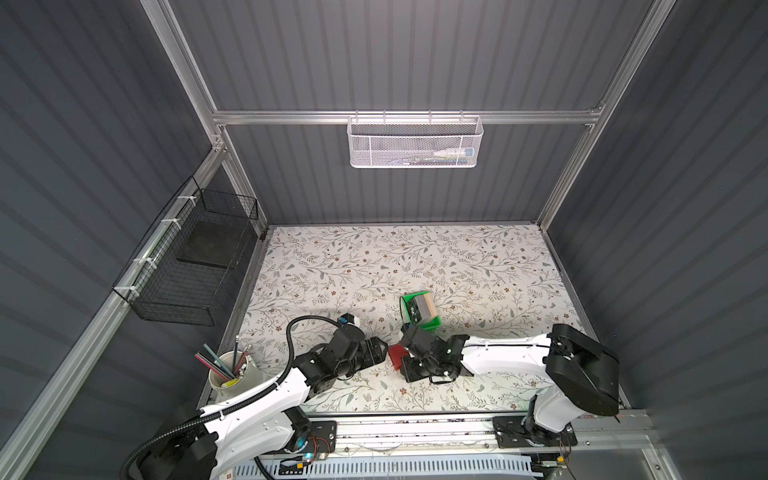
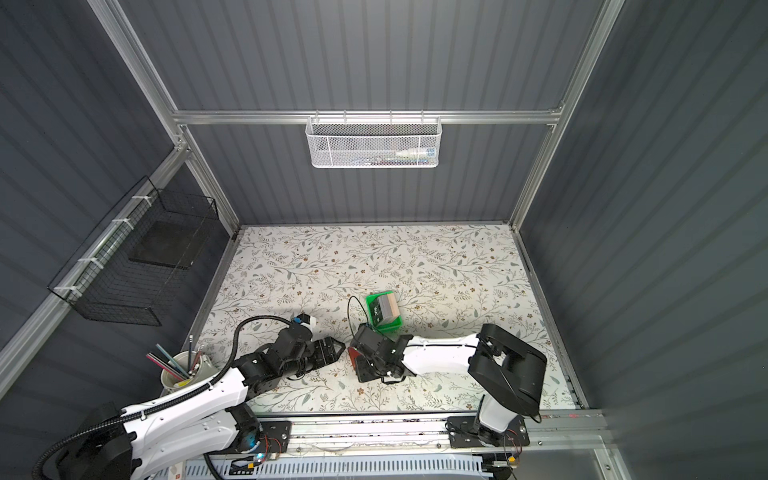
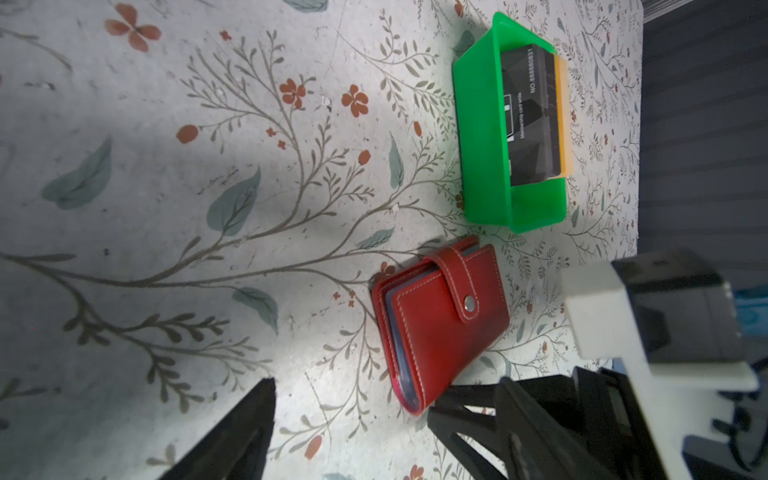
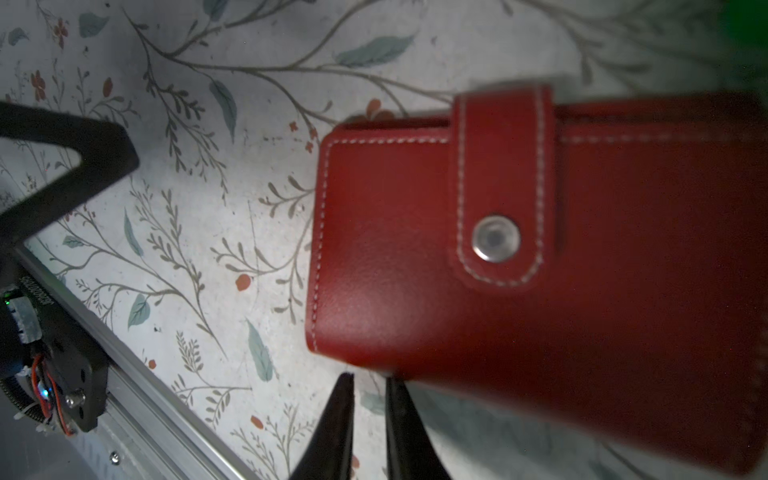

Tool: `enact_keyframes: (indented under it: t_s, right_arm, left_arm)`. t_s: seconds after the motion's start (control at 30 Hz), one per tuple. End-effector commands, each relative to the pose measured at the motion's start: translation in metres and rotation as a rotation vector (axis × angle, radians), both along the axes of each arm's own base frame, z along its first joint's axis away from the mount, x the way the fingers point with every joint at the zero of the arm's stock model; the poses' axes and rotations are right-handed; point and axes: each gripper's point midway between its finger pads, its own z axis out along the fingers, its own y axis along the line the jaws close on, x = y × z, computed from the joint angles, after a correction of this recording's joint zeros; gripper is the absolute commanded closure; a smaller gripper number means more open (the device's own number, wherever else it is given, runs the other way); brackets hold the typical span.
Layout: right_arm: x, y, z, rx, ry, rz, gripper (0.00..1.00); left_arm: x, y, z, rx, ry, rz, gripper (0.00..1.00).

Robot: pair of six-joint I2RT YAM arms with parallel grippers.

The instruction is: Put the credit cards into the card holder

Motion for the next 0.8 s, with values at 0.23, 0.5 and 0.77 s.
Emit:
enact_keyframes:
  t_s: [0.23, 0.5, 0.77]
  right_arm:
    - [0.026, 0.029, 0.033, 0.035, -0.093, 0.021, 0.82]
    - [0.031, 0.007, 0.058, 0.078, -0.137, -0.011, 0.75]
    - [0.058, -0.006, 0.054, 0.075, -0.131, -0.062, 0.65]
  left_arm:
    - [-0.005, 0.009, 0.000, 0.018, -0.007, -0.001, 0.16]
    - [-0.004, 0.001, 0.000, -0.001, -0.014, -0.033, 0.15]
    - [-0.007, -0.006, -0.011, -0.037, 0.007, -0.032, 0.16]
